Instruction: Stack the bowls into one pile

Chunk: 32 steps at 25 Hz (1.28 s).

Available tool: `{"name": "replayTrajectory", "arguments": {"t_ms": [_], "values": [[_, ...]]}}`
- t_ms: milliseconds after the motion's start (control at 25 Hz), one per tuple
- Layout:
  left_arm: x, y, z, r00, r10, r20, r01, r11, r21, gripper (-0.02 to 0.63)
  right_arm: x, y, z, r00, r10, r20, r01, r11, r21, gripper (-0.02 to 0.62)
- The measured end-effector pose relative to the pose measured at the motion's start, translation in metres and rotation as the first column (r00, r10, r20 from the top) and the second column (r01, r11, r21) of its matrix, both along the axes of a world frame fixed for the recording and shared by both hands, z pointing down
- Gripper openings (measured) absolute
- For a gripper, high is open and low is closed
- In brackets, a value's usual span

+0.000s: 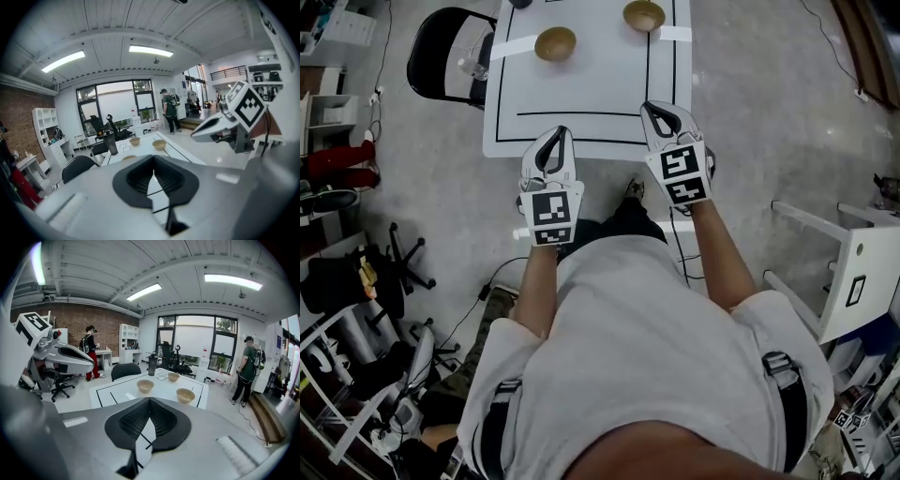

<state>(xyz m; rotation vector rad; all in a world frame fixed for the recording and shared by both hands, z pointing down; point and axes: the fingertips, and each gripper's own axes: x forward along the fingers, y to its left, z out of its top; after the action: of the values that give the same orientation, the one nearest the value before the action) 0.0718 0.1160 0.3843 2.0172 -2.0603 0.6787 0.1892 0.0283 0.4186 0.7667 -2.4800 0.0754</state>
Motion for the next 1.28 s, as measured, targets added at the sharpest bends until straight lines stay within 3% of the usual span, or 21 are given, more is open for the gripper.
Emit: {"name": "replayTrajectory", "arguments": {"t_ms": [440,680,1040,1280], "values": [[-0.029,-0.027,0.014,0.998,0.052,-0.028,-0.053,0.999,-0.010,0.002,-0.011,-0.008,0.011,0.997,0.037,-0.070,-0.037,0.999,0.002,0.000],[-0.061,-0.094,0.022,0.990,0.128,-0.053,-0.128,0.992,-0.011,0.002,-0.018,-0.055,0.013,0.981,0.125,-0.150,-0.126,0.992,0.009,0.000],[-0.105,-0.139,0.040,0.979,0.181,-0.094,-0.185,0.982,-0.035,0.002,-0.056,-0.094,0.014,0.958,0.153,-0.242,-0.148,0.988,0.040,0.000],[-0.140,-0.156,0.064,0.978,0.154,-0.143,-0.165,0.984,-0.066,0.002,-0.096,-0.121,0.023,0.947,0.116,-0.298,-0.110,0.993,0.039,0.002]]}}
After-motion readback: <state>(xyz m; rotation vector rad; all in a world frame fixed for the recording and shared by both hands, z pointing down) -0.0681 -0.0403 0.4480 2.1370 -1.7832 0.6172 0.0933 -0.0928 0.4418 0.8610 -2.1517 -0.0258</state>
